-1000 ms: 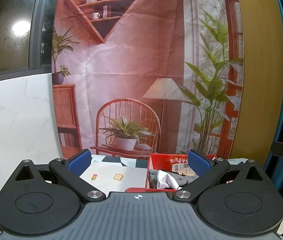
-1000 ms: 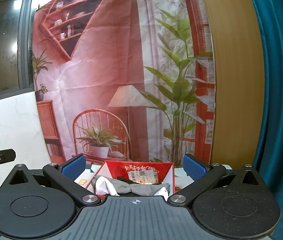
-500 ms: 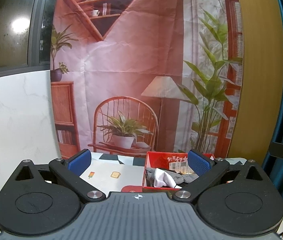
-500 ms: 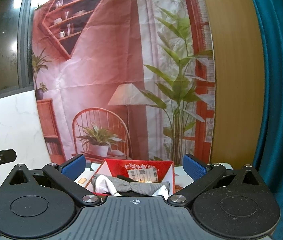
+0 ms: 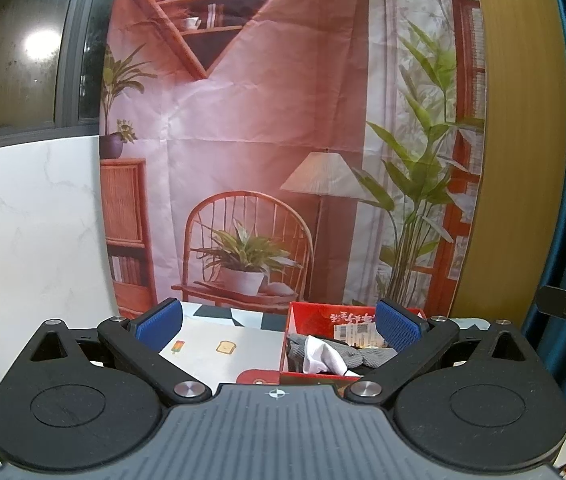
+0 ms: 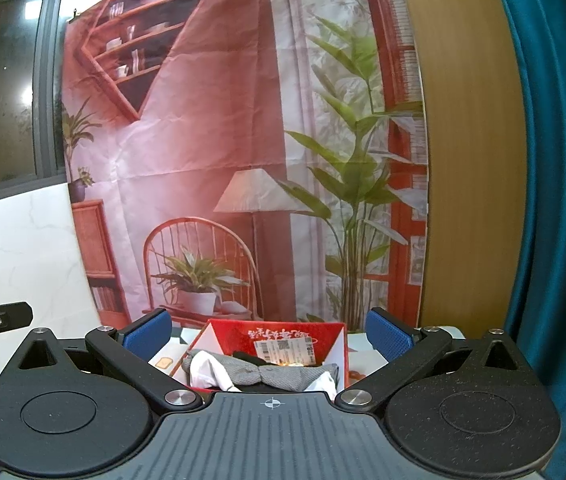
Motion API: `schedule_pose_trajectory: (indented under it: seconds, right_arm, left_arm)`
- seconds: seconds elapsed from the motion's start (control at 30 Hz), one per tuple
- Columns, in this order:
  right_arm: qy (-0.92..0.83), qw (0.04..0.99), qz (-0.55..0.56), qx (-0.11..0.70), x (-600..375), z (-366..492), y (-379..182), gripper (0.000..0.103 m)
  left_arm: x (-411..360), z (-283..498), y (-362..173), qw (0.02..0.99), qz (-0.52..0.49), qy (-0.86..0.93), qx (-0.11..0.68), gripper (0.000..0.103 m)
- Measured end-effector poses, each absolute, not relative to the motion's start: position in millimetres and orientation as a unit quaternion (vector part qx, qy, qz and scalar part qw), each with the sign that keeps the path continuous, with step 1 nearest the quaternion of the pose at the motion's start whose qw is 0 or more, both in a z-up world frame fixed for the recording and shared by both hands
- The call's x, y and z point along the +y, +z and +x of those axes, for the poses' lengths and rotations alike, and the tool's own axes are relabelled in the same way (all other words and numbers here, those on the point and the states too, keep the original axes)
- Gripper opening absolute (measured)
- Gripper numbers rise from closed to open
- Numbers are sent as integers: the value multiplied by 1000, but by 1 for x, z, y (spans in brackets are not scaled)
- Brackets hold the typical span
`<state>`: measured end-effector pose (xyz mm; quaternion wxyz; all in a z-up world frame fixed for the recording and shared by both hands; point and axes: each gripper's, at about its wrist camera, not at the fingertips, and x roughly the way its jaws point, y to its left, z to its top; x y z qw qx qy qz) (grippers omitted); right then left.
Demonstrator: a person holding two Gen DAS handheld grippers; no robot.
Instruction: Organize soft objects
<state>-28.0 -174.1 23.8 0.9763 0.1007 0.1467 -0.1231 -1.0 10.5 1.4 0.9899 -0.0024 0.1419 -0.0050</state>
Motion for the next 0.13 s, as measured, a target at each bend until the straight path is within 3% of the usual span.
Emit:
schedule_pose_trajectory:
  seconds: [0.13]
  right_arm:
    - [-123,976,101,148,-175,-28,24,103]
  left_arm:
    - [10,-2,1,990,-2,-7,142,103]
